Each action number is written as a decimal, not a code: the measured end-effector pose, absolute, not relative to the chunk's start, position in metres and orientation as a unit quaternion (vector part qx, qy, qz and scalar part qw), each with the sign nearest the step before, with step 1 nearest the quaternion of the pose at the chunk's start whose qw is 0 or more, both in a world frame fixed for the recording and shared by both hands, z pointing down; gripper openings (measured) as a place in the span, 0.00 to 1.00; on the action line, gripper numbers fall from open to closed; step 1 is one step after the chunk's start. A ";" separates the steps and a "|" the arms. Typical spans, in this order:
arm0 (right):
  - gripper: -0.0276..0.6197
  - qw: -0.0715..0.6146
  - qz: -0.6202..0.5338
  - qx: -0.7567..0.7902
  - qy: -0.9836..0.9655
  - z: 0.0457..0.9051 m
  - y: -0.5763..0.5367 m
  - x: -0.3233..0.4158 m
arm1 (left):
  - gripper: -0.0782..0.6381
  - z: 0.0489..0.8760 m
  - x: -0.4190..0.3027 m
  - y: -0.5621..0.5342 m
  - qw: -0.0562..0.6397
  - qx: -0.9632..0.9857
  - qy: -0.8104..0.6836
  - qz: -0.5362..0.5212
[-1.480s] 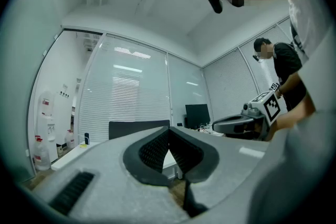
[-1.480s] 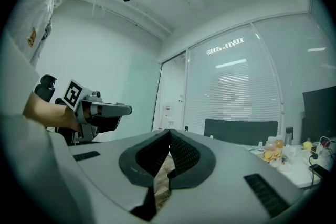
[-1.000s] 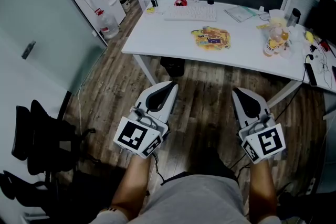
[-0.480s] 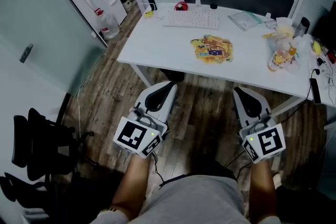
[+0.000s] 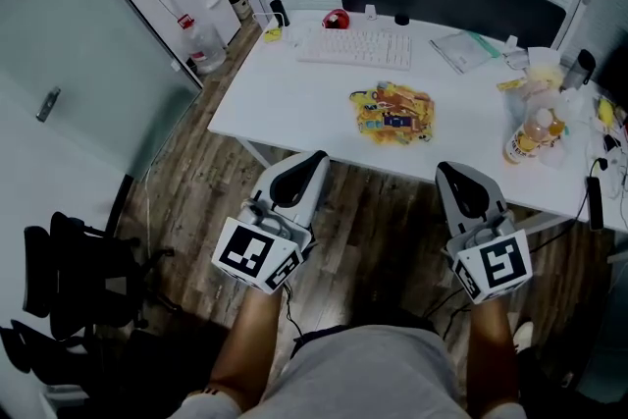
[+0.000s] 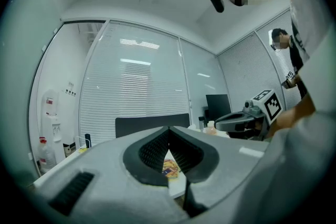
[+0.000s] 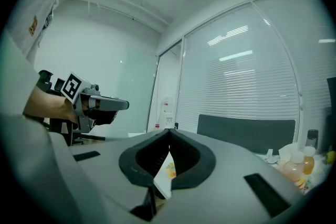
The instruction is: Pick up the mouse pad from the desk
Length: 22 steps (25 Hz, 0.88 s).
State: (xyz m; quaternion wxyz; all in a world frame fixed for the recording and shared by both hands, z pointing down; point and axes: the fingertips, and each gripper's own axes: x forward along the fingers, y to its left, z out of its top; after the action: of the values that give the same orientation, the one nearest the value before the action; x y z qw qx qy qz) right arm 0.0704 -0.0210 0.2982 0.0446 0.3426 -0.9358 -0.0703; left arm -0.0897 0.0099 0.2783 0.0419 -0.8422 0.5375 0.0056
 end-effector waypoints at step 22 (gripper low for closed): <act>0.06 0.057 -0.047 0.321 -0.944 0.319 -0.105 0.082 | 0.13 0.304 -0.078 -0.071 0.010 -0.833 0.553 -0.031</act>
State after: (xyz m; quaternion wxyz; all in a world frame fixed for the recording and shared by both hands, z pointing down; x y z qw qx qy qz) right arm 0.0824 -0.1055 0.3195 0.0567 0.3207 -0.9443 -0.0474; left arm -0.0781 -0.0712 0.3042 0.0104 -0.8327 0.5527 -0.0314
